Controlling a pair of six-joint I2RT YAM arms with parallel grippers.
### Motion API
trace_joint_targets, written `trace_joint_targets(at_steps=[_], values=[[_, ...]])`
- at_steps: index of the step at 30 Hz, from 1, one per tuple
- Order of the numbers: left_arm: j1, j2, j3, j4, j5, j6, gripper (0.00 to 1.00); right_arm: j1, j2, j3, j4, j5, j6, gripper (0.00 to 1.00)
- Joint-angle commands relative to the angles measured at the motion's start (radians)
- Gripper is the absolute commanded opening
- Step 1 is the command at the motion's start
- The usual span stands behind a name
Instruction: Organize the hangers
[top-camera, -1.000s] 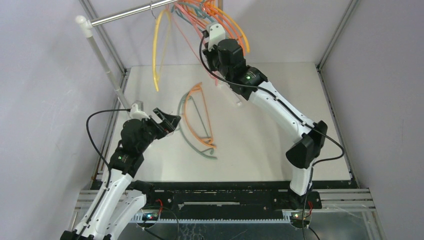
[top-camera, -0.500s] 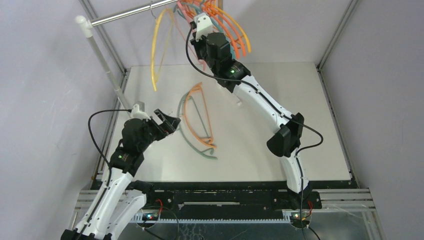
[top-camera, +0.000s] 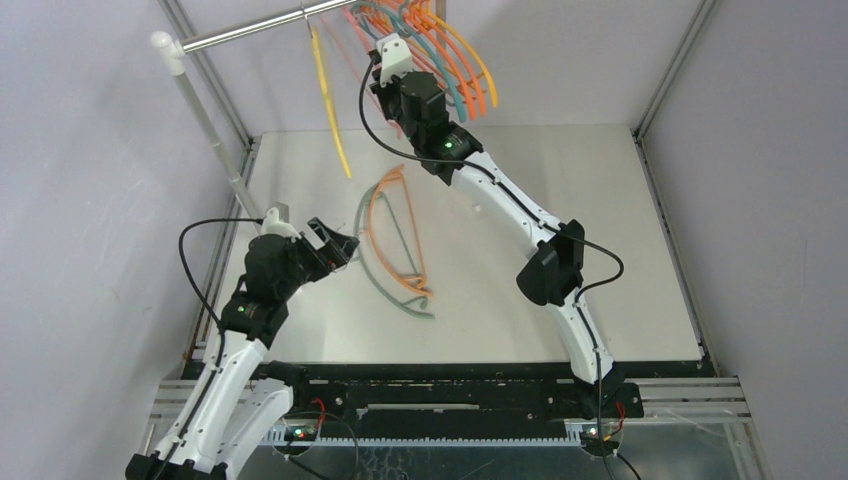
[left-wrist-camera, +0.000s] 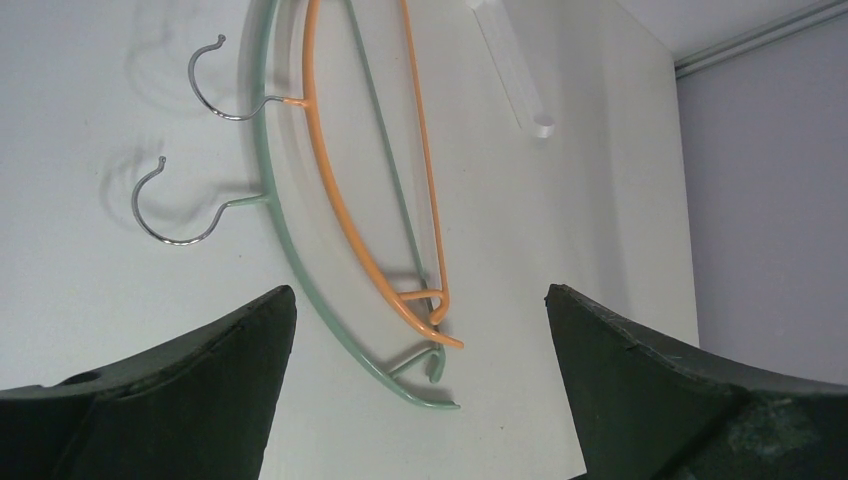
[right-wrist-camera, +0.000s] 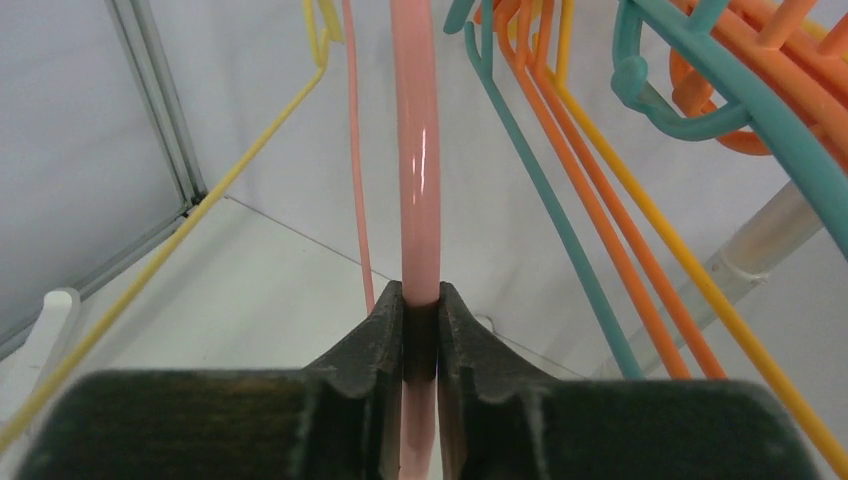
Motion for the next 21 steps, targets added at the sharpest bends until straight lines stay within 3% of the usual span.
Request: trace_joint_targets(at_steps=[1,3,10,16,21], values=[[0.028,0.0,0.061,0.008,0.037,0.029,0.99,-0.003,-0.001,0.054,0.099,0.013,-0.019,0.24],[0.039,0.004,0.062,0.01,0.044,0.029,0.99,-0.007,-0.002,0.056,0.11,0.02,-0.015,0.3],[0.051,0.012,0.055,0.024,0.045,0.029,0.99,-0.016,-0.03,0.037,0.102,0.057,0.012,0.68],[0.062,0.005,0.034,0.039,0.039,0.053,0.99,-0.027,-0.165,-0.09,0.064,0.093,0.02,0.97],[0.065,0.026,0.019,0.07,0.033,0.06,1.0,-0.037,-0.389,-0.328,0.059,0.087,0.028,1.0]])
